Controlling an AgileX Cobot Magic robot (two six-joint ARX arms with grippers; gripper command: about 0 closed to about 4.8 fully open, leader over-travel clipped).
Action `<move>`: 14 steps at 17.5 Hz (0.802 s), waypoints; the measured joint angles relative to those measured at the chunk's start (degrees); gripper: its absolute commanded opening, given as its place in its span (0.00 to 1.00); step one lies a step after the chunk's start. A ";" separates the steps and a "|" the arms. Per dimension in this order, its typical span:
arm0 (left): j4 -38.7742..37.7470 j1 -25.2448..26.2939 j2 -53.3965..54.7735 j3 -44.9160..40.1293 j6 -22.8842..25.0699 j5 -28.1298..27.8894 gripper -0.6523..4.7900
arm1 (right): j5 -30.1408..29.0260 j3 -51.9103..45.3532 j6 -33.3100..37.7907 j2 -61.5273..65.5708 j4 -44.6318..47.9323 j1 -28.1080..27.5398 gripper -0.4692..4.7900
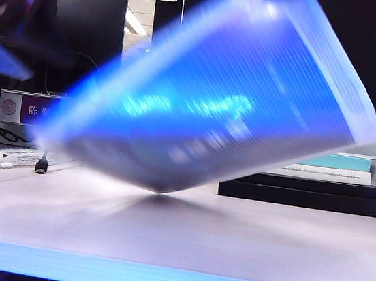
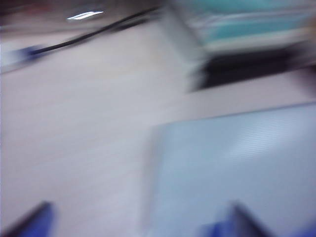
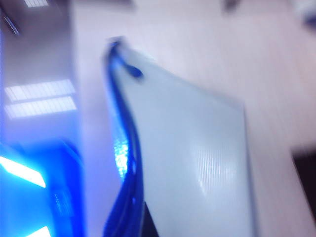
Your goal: Pick up the transparent plastic file bag with a blue zipper and open its zipper.
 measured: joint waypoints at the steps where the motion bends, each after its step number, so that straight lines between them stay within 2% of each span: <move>1: 2.32 0.00 0.00 0.09 -3.78 5.40 1.00 | 4.17 0.02 -1.03 1.22 -1.16 -0.04 0.09; 2: 5.22 0.00 0.00 0.11 -6.56 8.39 1.00 | 9.46 0.00 -1.42 2.86 -1.62 -0.07 0.09; 3: 6.78 0.00 -0.02 0.17 -8.57 9.16 1.00 | 15.41 0.00 -1.51 4.07 -2.01 -0.26 0.14; 4: 7.45 0.00 -0.02 0.22 -9.31 9.20 1.00 | 21.07 0.00 -1.38 4.92 -2.45 -0.79 0.29; 5: 7.69 0.00 -0.02 0.22 -9.64 9.20 1.00 | 25.53 0.00 -0.61 5.53 -2.56 -1.36 0.65; 6: 7.69 0.00 -0.02 0.22 -9.90 9.22 1.00 | 29.83 -0.02 1.07 6.10 -2.91 -2.47 0.80; 7: 7.78 0.00 -0.02 0.22 -9.92 9.20 1.00 | 30.14 -0.02 2.84 6.14 -3.10 -4.48 0.81; 9: 8.46 0.00 -0.02 0.22 -9.92 9.22 1.00 | 26.75 0.00 4.81 5.77 -3.04 -6.62 0.81; 10: 8.96 0.00 -0.02 0.22 -9.94 9.22 1.00 | 23.91 0.00 5.09 5.44 -3.10 -7.50 0.79; 11: 9.70 0.02 -0.02 0.22 -9.97 9.20 1.00 | 21.03 -0.04 6.51 4.66 -2.89 -8.50 0.73; 12: 11.10 0.02 -0.02 0.22 -10.01 9.20 1.00 | 18.97 -0.02 10.56 3.10 -1.03 -9.68 0.67; 14: 13.62 0.02 -0.35 0.22 -10.03 7.87 1.00 | 16.00 0.00 19.21 -0.72 5.75 -14.10 0.67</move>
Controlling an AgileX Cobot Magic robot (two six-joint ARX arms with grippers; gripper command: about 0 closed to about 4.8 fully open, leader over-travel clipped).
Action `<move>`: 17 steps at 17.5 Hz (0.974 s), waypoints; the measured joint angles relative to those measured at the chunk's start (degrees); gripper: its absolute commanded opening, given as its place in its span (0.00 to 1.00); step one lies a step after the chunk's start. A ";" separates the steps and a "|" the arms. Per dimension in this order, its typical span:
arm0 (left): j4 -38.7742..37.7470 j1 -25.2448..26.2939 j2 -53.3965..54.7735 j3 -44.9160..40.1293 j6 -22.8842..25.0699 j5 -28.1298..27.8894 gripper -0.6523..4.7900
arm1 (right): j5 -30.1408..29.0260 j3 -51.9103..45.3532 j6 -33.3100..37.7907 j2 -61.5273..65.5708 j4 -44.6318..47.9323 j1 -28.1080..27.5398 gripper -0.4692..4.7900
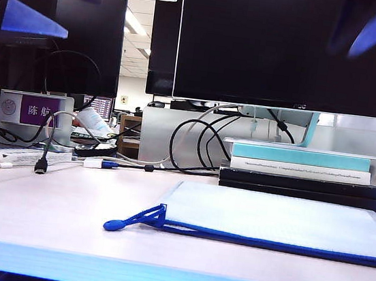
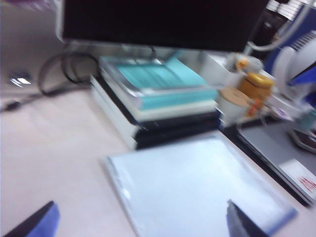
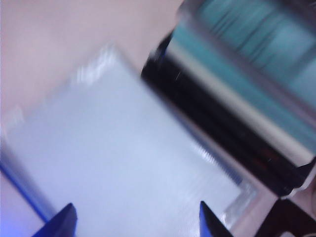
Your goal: Pick up the transparent plastic file bag with a blue zipper and open its zipper.
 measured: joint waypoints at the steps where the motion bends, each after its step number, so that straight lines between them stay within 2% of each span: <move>1: 0.11 0.07 -0.66 0.00 0.02 -1.33 0.95 | -2.14 -0.04 2.75 -1.40 1.86 -1.81 0.65; 2: 0.28 0.68 -1.62 0.00 0.20 -2.54 0.78 | -4.24 -0.04 5.57 -3.17 4.02 -3.72 0.52; 3: -0.07 4.74 -4.72 0.00 1.31 -3.23 0.78 | -5.62 -1.25 11.34 -10.49 9.35 -8.55 0.52; 5: -2.64 8.96 -6.16 0.02 1.70 -3.26 0.78 | -2.86 -3.80 14.95 -16.44 9.79 -9.51 0.51; 6: -6.73 10.47 -6.29 0.00 1.70 -3.50 0.77 | -2.23 -5.66 15.61 -19.30 8.44 -9.49 0.51; 9: -14.93 10.21 -6.84 0.00 2.80 -3.08 0.61 | -1.90 -10.51 15.89 -24.17 -8.22 -9.42 0.51; 11: -18.73 8.76 -10.62 -0.02 4.70 -3.13 0.57 | -0.02 -16.02 16.39 -31.02 -11.56 -9.38 0.51; 12: -21.40 8.74 -15.67 -0.02 5.95 -5.79 0.56 | 3.26 -19.23 17.97 -37.24 -11.32 -9.42 0.51; 15: -25.97 8.74 -24.22 -0.02 8.11 -13.09 0.55 | 6.82 -24.24 21.94 -47.21 -8.85 -9.40 0.51; 16: -26.40 8.76 -26.73 -0.26 8.81 -15.47 0.46 | 7.89 -26.51 24.02 -50.45 -7.08 -9.42 0.50; 17: -27.93 8.76 -34.07 -3.74 9.20 -20.15 0.43 | 8.48 -32.81 30.75 -60.00 -3.23 -9.42 0.47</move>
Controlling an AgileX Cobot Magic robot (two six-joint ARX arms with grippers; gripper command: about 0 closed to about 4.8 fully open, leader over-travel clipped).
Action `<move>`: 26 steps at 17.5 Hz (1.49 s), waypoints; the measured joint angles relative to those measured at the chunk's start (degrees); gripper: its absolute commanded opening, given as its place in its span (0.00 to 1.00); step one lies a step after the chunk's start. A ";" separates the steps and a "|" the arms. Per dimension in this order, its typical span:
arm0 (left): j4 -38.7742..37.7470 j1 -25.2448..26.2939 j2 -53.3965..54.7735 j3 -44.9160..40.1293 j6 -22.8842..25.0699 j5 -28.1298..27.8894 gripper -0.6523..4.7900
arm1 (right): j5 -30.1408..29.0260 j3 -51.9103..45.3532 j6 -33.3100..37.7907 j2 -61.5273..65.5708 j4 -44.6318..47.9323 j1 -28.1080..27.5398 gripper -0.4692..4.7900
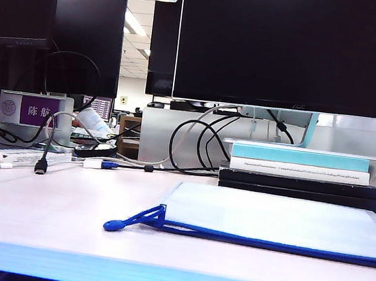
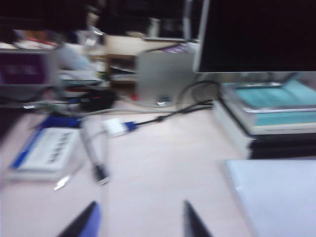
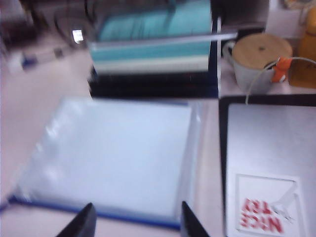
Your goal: Pick up the transparent plastic file bag with a blue zipper and open its zipper.
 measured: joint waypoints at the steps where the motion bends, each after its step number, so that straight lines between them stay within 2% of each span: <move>1: -0.68 0.07 -2.05 -1.03 -0.02 -1.11 0.43 | 0.04 -1.64 1.44 -2.23 1.44 0.00 0.38; 4: -3.06 0.22 -12.48 -7.39 -1.64 -5.66 0.38 | 0.09 -9.27 4.81 -13.68 6.27 0.00 0.32; 6: -4.17 0.39 -19.91 -10.43 -2.43 -7.85 0.34 | 0.09 -12.28 6.60 -14.38 10.64 -0.04 0.25; 8: -4.35 0.42 -24.79 -12.15 -2.43 -8.83 0.29 | -1.29 -16.20 7.04 -14.29 17.25 0.04 0.07; 11: -5.97 0.70 -25.55 -15.15 -2.58 -10.99 0.25 | -4.79 -26.14 8.33 -14.71 33.29 0.26 0.07; 14: -6.60 0.68 -25.57 -17.44 -2.29 -11.43 0.11 | -5.68 -34.77 10.23 -14.75 45.29 0.26 0.07; 15: -5.53 0.68 -25.59 -19.04 -1.25 -11.47 0.11 | -5.68 -40.74 10.80 -14.75 50.86 0.24 0.07; 18: -4.98 0.68 -25.59 -20.41 -0.13 -11.56 0.11 | -4.00 -45.57 9.25 -14.62 54.03 0.26 0.08; 19: -4.76 0.68 -25.59 -20.96 -0.04 -11.80 0.11 | -1.79 -45.57 6.58 -14.80 53.83 0.26 0.08; 21: -6.73 0.68 -25.59 -21.38 -0.92 -15.69 0.11 | 2.25 -45.57 0.94 -14.78 51.32 0.22 0.08; 24: -10.71 0.72 -25.59 -21.38 -2.01 -16.96 0.11 | 2.60 -45.57 0.35 -14.78 51.12 0.24 0.08; 26: -9.07 0.72 -25.59 -21.51 -1.68 -16.09 0.11 | 2.69 -45.57 0.15 -14.78 48.72 0.24 0.08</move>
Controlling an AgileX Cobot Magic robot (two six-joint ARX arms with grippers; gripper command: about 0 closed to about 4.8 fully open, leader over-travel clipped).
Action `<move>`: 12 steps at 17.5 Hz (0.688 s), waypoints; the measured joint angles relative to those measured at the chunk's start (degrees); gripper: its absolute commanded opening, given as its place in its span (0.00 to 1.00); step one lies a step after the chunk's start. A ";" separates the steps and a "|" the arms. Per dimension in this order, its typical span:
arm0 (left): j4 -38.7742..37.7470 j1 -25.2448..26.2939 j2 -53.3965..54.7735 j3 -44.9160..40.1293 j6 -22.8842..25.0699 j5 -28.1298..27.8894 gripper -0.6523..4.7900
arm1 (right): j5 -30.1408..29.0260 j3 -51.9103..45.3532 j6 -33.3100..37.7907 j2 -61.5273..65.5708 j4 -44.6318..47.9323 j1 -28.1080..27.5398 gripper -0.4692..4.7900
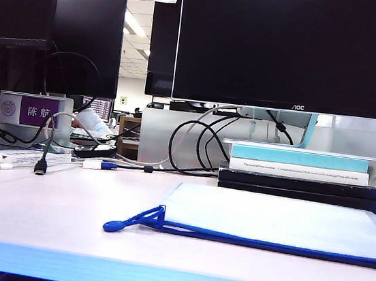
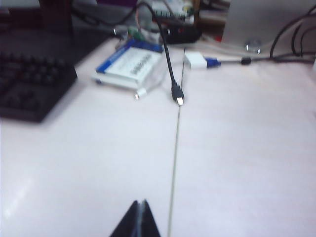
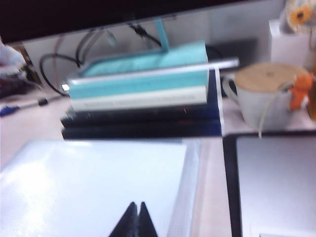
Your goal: Pick up the transparent plastic file bag with a blue zipper and open its zipper.
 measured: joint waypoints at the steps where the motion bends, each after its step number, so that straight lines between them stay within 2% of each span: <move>1: 0.35 0.00 0.00 0.00 0.52 0.00 0.11 | 0.13 0.00 0.00 0.00 -0.61 0.00 0.08; 4: 0.39 0.00 0.00 0.00 1.70 0.02 0.11 | 0.24 0.00 0.09 0.00 -0.26 0.00 0.08; 6: 0.44 0.00 0.00 -0.39 4.20 0.55 0.11 | 0.46 0.00 0.09 0.00 -2.45 0.00 0.08; 12: 0.42 0.00 0.00 -0.70 5.40 0.20 0.11 | 0.79 0.00 0.09 0.00 -4.35 -0.02 0.08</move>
